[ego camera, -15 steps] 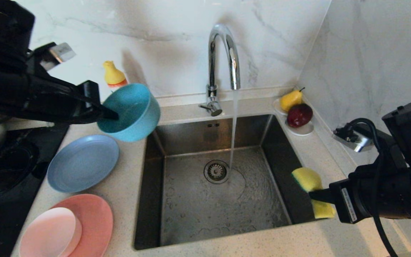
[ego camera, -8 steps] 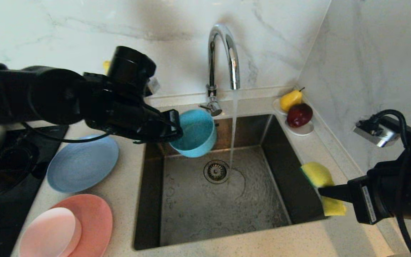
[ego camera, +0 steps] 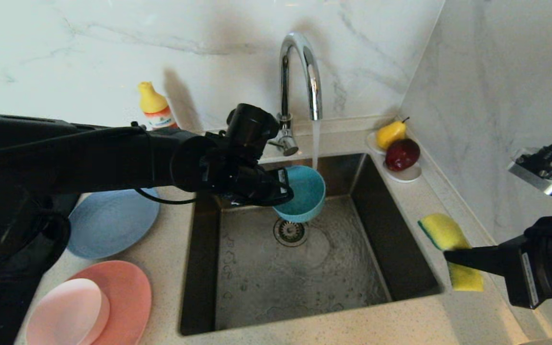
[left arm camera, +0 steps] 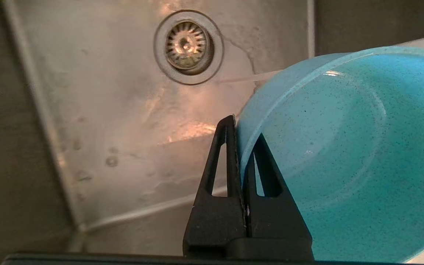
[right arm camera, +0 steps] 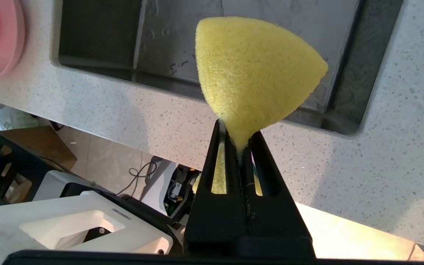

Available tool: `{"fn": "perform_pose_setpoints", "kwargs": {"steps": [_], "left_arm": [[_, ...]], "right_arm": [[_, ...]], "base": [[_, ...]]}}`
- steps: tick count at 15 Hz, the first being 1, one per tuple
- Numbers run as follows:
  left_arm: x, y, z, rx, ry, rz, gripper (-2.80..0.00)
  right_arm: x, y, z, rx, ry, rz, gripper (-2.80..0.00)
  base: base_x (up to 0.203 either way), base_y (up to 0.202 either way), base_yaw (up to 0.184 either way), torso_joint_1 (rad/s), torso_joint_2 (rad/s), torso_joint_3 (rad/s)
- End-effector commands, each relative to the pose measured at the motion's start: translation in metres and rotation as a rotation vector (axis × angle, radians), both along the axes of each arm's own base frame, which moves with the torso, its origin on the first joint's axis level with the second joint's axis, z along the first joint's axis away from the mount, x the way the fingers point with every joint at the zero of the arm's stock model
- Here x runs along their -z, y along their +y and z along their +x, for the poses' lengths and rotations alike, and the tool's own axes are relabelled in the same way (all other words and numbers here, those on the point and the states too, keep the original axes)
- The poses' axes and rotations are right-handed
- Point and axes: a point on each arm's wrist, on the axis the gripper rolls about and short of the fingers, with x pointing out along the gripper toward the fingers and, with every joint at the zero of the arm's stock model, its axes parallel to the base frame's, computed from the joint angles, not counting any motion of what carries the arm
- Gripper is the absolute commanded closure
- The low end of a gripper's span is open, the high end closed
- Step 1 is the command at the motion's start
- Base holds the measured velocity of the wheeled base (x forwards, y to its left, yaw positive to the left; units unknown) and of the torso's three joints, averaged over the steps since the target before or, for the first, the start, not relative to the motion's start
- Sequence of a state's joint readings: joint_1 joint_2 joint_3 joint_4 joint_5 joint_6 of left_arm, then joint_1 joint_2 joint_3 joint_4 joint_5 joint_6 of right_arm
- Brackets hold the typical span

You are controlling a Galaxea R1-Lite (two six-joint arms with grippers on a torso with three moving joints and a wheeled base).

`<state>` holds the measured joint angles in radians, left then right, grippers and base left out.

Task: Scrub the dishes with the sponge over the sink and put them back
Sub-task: Wash the bowl

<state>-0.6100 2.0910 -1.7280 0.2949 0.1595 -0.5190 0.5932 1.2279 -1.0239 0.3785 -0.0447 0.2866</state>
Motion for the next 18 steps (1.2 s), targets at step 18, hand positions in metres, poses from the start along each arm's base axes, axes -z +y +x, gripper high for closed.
{"fn": "perform_pose_setpoints", "kwargs": {"steps": [18], "left_arm": [[0.029,-0.022,0.031,-0.062,0.013,-0.011,0.00]], "right_arm": [[-0.002,0.000,-0.002,-0.021,-0.005,0.019,0.00]], "base": [[0.000,0.000,0.000,0.000,0.00,0.000]]}}
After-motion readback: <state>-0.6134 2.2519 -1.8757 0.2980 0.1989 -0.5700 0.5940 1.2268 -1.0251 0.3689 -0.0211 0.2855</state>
